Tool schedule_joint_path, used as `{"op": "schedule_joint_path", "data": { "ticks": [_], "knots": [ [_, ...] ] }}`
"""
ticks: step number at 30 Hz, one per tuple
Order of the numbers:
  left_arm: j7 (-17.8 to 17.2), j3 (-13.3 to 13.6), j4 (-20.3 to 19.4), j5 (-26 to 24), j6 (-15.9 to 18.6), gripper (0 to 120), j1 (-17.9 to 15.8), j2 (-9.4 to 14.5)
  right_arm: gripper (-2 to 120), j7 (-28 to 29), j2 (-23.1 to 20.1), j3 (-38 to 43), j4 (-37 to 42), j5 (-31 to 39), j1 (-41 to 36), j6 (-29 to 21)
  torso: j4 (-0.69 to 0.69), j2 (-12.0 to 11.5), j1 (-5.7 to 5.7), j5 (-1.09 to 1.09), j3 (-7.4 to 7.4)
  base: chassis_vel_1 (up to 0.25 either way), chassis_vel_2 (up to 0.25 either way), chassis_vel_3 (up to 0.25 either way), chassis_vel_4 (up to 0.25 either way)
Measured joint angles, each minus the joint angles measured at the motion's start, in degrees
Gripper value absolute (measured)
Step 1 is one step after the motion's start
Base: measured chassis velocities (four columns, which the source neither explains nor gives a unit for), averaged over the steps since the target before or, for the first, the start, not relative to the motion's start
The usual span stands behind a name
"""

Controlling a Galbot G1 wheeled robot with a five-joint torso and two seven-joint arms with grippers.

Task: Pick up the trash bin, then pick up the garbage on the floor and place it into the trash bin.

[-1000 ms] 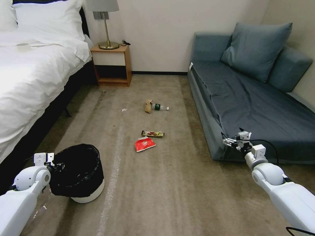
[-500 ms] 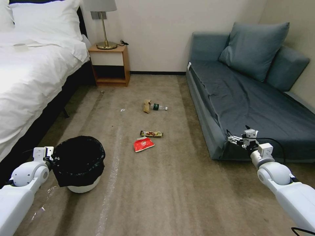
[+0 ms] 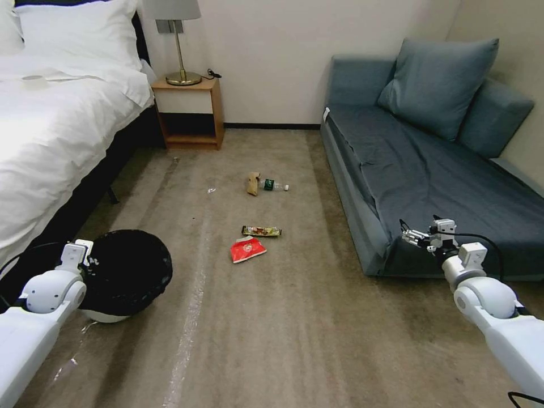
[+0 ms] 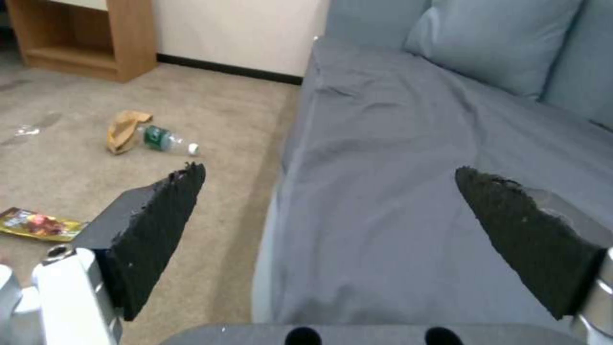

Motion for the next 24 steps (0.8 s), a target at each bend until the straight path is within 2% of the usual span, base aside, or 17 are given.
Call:
{"op": "schedule_joint_path", "data": {
  "ticks": [7, 12, 24],
  "knots": [
    [-0.2, -0.3, -2.2, -0.9, 0.0, 2, 0.1, 1.7, 100, -0.9, 0.8, 0.3, 0.7, -3.4, -2.9, 1.5, -0.07, 0.0, 0.0, 0.0, 0.0, 0.0, 0.0, 0.0, 0.0],
    [-0.4, -1.3, -3.2, -1.6, 0.0, 2, 0.4, 2.6, 100, -1.4, 1.0, 1.0, 1.5, -4.0, -4.3, 2.1, -0.02, 0.0, 0.0, -0.01, 0.0, 0.0, 0.0, 0.0, 0.0],
    [-2.0, -2.8, -5.6, -4.1, 0.2, 2, 0.6, 3.7, 100, -2.2, -0.1, 2.6, 4.3, -5.8, -8.0, 2.0, -0.04, 0.0, 0.0, -0.01, 0.0, 0.0, 0.0, 0.0, 0.0]
  ]
}}
